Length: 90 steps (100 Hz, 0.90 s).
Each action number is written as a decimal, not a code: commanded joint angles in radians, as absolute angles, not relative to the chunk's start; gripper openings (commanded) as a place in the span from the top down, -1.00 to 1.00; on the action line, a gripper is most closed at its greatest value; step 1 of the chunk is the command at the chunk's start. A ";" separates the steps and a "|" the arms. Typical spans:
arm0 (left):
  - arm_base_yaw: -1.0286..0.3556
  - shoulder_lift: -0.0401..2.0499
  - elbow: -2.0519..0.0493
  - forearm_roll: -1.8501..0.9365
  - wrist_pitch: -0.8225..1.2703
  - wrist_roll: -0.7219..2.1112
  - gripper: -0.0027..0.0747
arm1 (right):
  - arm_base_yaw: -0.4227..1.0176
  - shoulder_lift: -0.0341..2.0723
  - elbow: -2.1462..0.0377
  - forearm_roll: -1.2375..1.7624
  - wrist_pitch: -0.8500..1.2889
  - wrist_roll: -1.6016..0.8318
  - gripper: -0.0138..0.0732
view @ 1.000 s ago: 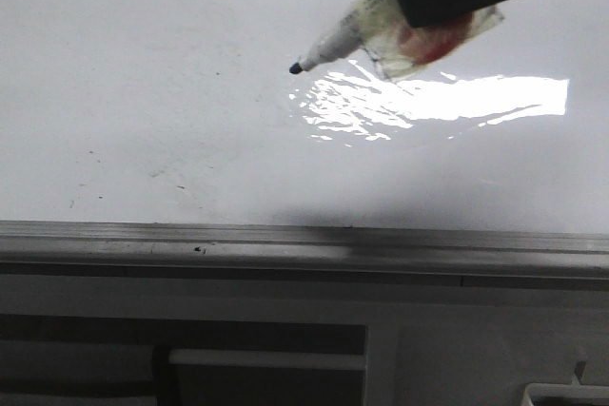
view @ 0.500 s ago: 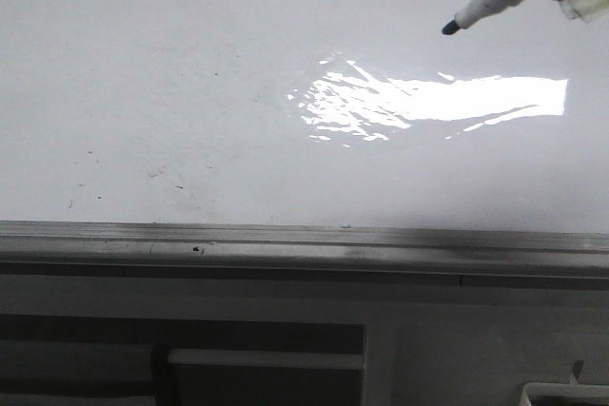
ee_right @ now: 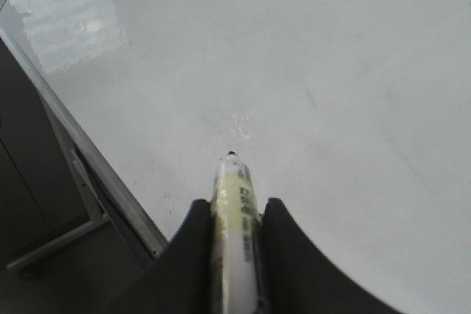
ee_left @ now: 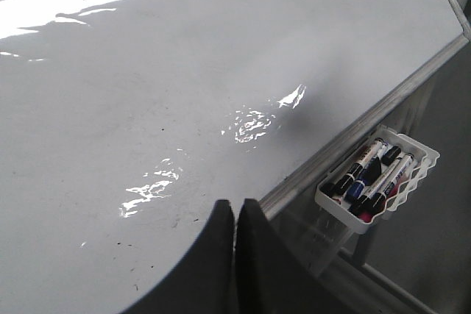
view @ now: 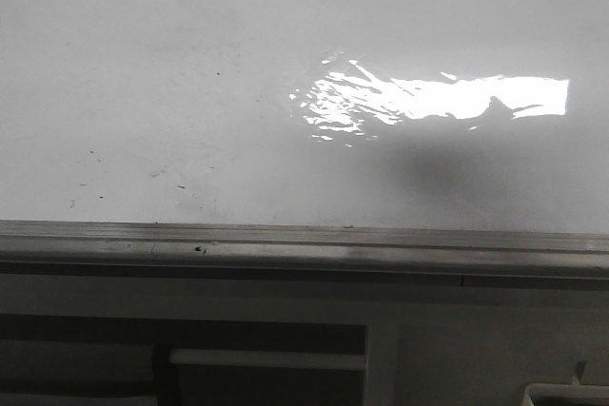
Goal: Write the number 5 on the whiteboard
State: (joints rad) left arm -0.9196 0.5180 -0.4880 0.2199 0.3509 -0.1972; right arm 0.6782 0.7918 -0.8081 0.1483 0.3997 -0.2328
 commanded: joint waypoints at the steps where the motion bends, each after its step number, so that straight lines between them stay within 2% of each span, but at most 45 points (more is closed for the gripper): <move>1: -0.917 0.520 -0.516 0.215 0.266 -0.207 0.98 | 0.674 0.790 -0.839 0.154 0.372 -0.232 0.78; 49: -0.917 0.520 -0.516 0.215 0.266 -0.207 0.98 | 0.674 0.780 -0.848 -0.067 0.598 -0.234 0.78; 67: -0.917 0.520 -0.516 0.215 0.266 -0.207 0.98 | 0.674 0.714 -0.817 -0.059 0.422 -0.234 0.78; 90: -0.917 0.520 -0.516 0.215 0.266 -0.207 0.98 | 0.674 0.703 -0.675 -0.017 0.218 -0.234 0.78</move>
